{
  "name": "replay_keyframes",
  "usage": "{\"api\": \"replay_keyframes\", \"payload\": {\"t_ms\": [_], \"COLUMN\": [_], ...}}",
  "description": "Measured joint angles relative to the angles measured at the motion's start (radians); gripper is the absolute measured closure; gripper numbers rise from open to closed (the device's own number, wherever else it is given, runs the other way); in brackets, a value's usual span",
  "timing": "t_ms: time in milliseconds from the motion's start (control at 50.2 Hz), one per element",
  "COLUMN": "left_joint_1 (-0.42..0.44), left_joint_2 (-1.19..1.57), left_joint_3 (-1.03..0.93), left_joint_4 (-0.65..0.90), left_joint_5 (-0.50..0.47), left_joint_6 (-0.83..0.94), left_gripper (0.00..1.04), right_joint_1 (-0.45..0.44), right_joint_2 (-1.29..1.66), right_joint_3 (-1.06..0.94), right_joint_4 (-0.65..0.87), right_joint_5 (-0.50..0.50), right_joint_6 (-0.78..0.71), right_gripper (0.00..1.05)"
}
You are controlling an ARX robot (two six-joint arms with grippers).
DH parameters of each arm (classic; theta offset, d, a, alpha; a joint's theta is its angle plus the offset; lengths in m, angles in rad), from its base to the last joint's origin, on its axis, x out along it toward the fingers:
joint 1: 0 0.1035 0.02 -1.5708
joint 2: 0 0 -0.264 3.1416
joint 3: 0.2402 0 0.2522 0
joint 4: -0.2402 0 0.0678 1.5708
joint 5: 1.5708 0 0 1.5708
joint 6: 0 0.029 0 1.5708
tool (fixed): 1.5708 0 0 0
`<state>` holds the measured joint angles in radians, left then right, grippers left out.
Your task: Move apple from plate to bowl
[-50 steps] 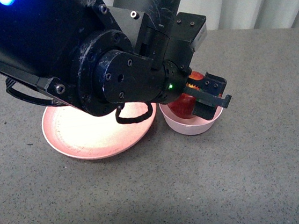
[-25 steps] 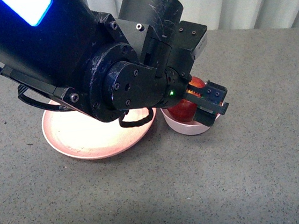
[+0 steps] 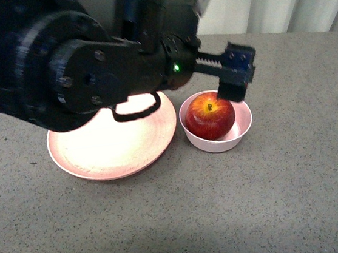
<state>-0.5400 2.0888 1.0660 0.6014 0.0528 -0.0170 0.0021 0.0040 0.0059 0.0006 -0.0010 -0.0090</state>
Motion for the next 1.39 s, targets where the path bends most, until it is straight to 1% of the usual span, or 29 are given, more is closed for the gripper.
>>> {"api": "replay_keyframes", "payload": {"t_ms": [80,179,318,458,517,577,697,716,736,776,796,836,856,915,955,995,1035,1055,1095,1174,1214,1234,1353,1393], "left_joint_1": [0.019,0.048,0.113,0.192,0.206,0.21,0.213,0.212,0.212,0.213,0.214,0.224,0.229,0.269,0.288,0.308,0.326,0.329,0.343,0.363,0.378,0.383,0.419,0.43], "left_joint_2": [-0.08,-0.169,-0.291,-0.434,-0.508,-0.584,-0.644,-0.635,-0.635,-0.6,-0.589,-0.556,-0.553,-0.576,-0.621,-0.69,-0.748,-0.759,-0.797,-0.858,-0.915,-0.938,-1.108,-1.184], "left_joint_3": [-0.077,-0.182,-0.385,-0.581,-0.66,-0.724,-0.763,-0.772,-0.772,-0.8,-0.809,-0.846,-0.858,-0.947,-0.963,-0.976,-0.996,-1.001,-1.017,-1.033,-1.042,-1.045,-1.047,-1.046], "left_joint_4": [0.047,0.069,0.097,0.108,0.108,0.096,0.096,0.14,0.14,0.25,0.278,0.373,0.397,0.64,0.7,0.699,0.665,0.657,0.623,0.567,0.521,0.504,0.362,0.267], "left_joint_5": [-0.023,-0.025,-0.046,-0.093,-0.106,-0.145,-0.187,-0.214,-0.214,-0.263,-0.273,-0.302,-0.307,-0.307,-0.299,-0.279,-0.259,-0.255,-0.24,-0.224,-0.209,-0.204,-0.167,-0.158], "left_joint_6": [-0.032,-0.058,-0.082,-0.132,-0.153,-0.162,-0.159,-0.14,-0.14,-0.12,-0.112,-0.075,-0.071,-0.03,-0.018,-0.01,-0.005,-0.005,-0.002,-0.001,0.0,-0.001,0.006,0.008], "left_gripper": [0.07,0.07,0.07,0.07,0.07,0.07,0.07,0.1,0.1,0.18,0.2,0.29,0.3,0.45,0.52,0.61,0.7,0.72,0.79,0.9,0.99,1.01,1.01,1.01], "right_joint_1": [0.0,0.0,0.0,0.0,0.0,0.0,0.0,0.0,0.0,0.0,0.0,0.0,0.0,0.0,0.0,0.0,0.0,0.0,0.0,0.0,0.0,0.0,0.0,0.0], "right_joint_2": [0.0,0.0,0.0,0.0,0.0,0.0,0.0,0.0,0.0,0.0,0.0,0.0,0.0,0.0,0.0,0.0,0.0,0.0,0.0,0.0,0.0,0.0,0.0,0.0], "right_joint_3": [0.0,0.0,0.0,0.0,0.0,0.0,0.0,0.0,0.0,0.0,0.0,0.0,0.0,0.0,0.0,0.0,0.0,0.0,0.0,0.0,0.0,0.0,0.0,0.0], "right_joint_4": [0.0,0.0,0.0,0.0,0.0,0.0,0.0,0.0,0.0,0.0,0.0,0.0,0.0,0.0,0.0,0.0,0.0,0.0,0.0,0.0,0.0,0.0,0.0,0.0], "right_joint_5": [0.0,0.0,0.0,0.0,0.0,0.0,0.0,0.0,0.0,0.0,0.0,0.0,0.0,0.0,0.002,0.002,0.0,0.0,0.0,0.0,0.0,0.0,0.0,0.0], "right_joint_6": [0.0,0.0,0.0,0.0,0.0,0.0,0.0,0.0,0.0,0.0,0.0,0.0,0.0,0.0,0.0,0.0,0.0,0.0,0.0,0.0,0.0,0.0,0.0,0.0], "right_gripper": [0.09,0.09,0.09,0.09,0.09,0.09,0.09,0.09,0.09,0.09,0.09,0.09,0.09,0.09,0.09,0.09,0.09,0.09,0.09,0.09,0.09,0.09,0.09,0.09]}}
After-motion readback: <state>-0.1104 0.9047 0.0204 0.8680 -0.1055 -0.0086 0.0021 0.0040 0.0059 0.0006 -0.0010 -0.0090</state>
